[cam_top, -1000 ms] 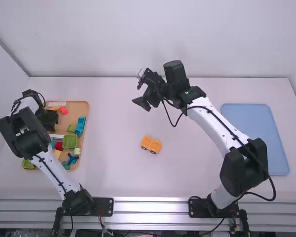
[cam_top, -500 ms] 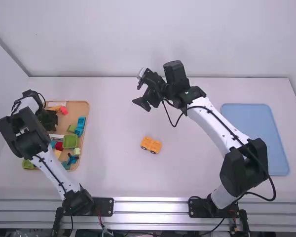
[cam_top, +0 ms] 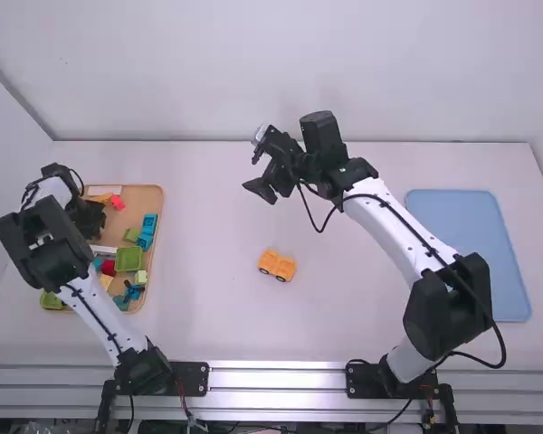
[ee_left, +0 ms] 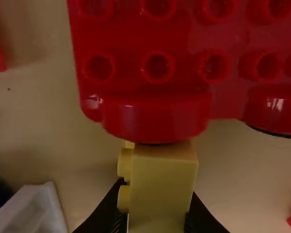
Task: Assemble lego blocks to make yellow taxi
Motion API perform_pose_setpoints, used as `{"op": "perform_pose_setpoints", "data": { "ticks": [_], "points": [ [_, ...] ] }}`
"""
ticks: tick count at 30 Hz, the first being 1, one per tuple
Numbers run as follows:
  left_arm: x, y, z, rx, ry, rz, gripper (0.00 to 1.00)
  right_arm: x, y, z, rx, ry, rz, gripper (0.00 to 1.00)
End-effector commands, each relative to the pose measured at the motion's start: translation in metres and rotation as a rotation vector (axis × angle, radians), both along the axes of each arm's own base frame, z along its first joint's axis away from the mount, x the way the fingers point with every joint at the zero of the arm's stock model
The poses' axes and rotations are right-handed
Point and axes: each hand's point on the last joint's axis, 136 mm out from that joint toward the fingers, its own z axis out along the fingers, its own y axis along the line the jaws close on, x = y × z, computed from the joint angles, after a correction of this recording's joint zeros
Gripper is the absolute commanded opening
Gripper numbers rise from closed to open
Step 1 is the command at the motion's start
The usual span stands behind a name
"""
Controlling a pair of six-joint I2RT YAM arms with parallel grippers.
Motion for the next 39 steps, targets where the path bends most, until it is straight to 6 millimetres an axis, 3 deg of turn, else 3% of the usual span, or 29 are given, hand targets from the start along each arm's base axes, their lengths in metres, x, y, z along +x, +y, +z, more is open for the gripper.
{"op": "perform_pose_setpoints", "data": {
  "ticks": [1,5,6,11,14,15,19,21,22,23,27,32,36,39],
  "points": [
    [-0.005,0.002,0.027,0.057,0.004,-0.073,0.03,0.003,0.001,0.015,0.018,-0.026,-0.001,0.98],
    [-0.005,0.002,0.068,0.11,-0.04,-0.134,0.02,0.001,0.002,0.016,0.025,-0.023,0.01,0.99],
    [-0.003,-0.003,0.088,0.145,-0.064,-0.178,0.02,0.002,0.002,0.017,0.031,-0.021,0.006,0.99],
    [0.003,-0.021,0.129,0.28,-0.11,-0.281,0.02,0.01,-0.004,0.021,0.068,0.021,-0.048,0.99],
    [0.026,-0.064,0.159,0.397,-0.226,-0.505,0.02,0.018,-0.013,0.024,0.096,0.051,-0.096,0.99],
    [0.028,-0.067,0.16,0.403,-0.233,-0.517,0.02,0.019,-0.014,0.024,0.097,0.053,-0.098,0.99],
    [0.051,-0.141,0.192,0.511,-0.418,-0.856,0.02,0.018,-0.022,0.026,0.137,0.099,-0.077,0.99],
    [0.059,-0.202,0.208,0.576,-0.542,-1.134,0.02,0.011,-0.026,0.029,0.171,0.136,-0.026,0.99],
    [0.059,-0.21,0.209,0.585,-0.556,-1.17,0.02,0.01,-0.027,0.029,0.176,0.142,-0.02,0.99],
    [0.059,-0.243,0.215,0.626,-0.61,-1.303,0.02,0.01,-0.03,0.028,0.189,0.162,-0.007,0.99],
    [0.05,-0.32,0.219,0.745,-0.718,-1.594,0.02,0.011,-0.034,0.014,0.232,0.241,0.049,0.99],
    [0.042,-0.375,0.208,0.83,-0.8,-1.789,0.02,0.007,-0.038,-0.002,0.318,0.386,0.133,0.95],
    [0.036,-0.397,0.199,0.868,-0.844,-1.86,0.02,0.006,-0.042,-0.01,0.353,0.446,0.167,0.88],
    [0.033,-0.413,0.193,0.898,-0.889,-1.929,0.02,0.004,-0.046,-0.017,0.337,0.471,0.155,0.88]
  ]
}}
